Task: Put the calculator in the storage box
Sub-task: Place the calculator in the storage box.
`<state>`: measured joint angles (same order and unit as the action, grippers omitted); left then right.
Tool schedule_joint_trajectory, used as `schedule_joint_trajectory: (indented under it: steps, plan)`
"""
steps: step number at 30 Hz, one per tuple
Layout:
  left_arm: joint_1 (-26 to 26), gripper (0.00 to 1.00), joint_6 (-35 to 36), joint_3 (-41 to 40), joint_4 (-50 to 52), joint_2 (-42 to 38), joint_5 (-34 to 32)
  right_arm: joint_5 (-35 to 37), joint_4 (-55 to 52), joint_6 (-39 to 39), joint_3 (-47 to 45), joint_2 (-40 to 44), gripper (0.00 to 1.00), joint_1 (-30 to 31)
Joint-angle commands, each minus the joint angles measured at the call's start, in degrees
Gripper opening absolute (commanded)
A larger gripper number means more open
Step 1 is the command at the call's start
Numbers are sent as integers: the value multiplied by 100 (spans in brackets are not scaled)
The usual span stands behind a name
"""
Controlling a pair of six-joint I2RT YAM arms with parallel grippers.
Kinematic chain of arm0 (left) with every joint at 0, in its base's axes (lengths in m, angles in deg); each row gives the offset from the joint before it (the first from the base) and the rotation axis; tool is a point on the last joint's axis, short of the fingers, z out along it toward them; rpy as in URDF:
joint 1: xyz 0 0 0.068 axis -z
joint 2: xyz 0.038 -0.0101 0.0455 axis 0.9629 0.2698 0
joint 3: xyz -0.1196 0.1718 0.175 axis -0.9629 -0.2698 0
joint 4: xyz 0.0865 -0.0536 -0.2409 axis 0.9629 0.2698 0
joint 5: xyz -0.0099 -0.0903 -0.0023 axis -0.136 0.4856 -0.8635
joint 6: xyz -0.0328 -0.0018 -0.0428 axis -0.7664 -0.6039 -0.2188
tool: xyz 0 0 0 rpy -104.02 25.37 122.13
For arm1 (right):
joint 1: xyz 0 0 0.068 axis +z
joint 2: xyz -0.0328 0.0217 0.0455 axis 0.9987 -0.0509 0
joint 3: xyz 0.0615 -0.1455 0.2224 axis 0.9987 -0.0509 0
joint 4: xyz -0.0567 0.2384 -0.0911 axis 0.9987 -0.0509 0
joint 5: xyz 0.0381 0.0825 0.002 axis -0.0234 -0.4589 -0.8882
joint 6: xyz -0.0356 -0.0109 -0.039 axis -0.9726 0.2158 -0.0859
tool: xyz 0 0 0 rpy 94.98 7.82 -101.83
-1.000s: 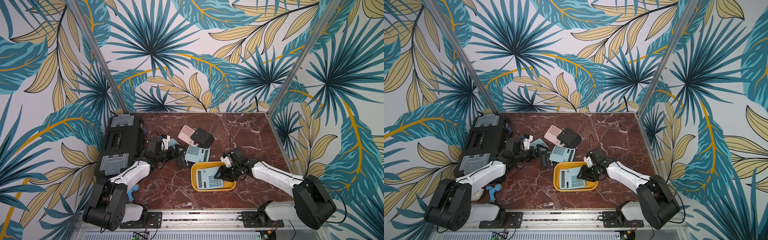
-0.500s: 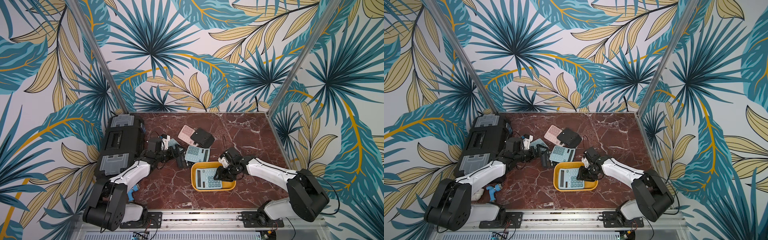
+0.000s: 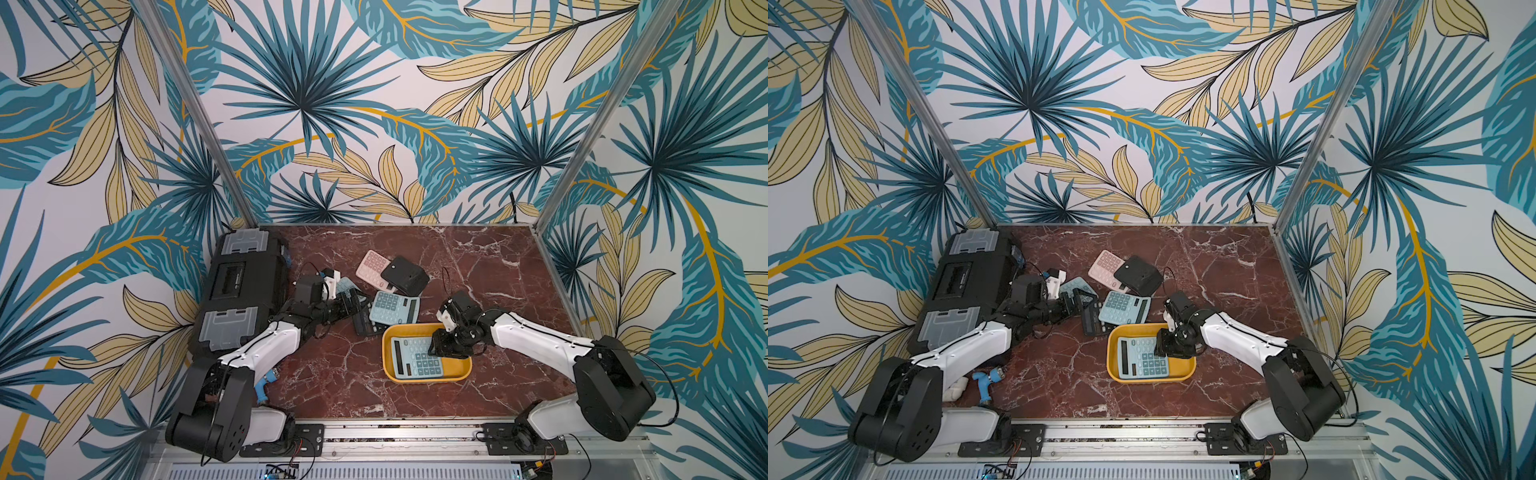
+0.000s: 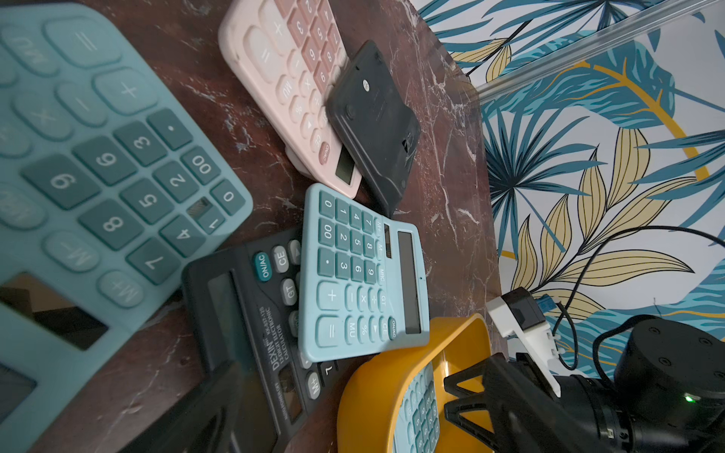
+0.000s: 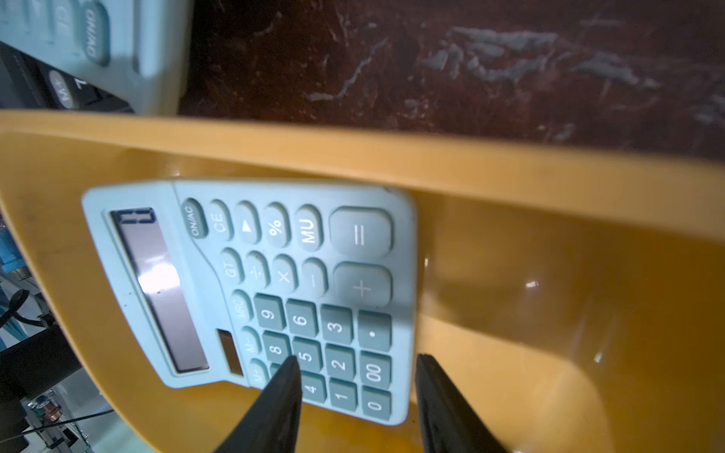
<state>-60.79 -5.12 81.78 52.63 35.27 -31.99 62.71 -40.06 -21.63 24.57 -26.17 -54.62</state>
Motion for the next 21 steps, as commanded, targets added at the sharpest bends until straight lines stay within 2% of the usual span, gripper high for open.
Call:
schedule_joint_trajectory:
  steps: [1, 9, 10, 11, 17, 21]
  plan:
    - [-20, 100, 121, 80, -82, -51, -28, 149, -233, -88, 51, 110, 53, 36]
    - [-20, 100, 121, 202, 241, -60, -28, 241, -220, -39, 50, 182, 55, 55]
    - [-20, 100, 353, 226, 303, -51, -466, 224, -186, -23, 50, 167, 56, 60]
    - [-20, 100, 457, 258, 362, -34, -609, 189, -142, -14, 52, 156, 56, 75]
    - [-20, 100, 655, 488, 844, 104, -878, 77, 45, 56, 70, 167, 57, 209]
    - [-23, 99, 687, 545, 921, 274, -933, 213, 10, 98, 54, 470, 57, 212]
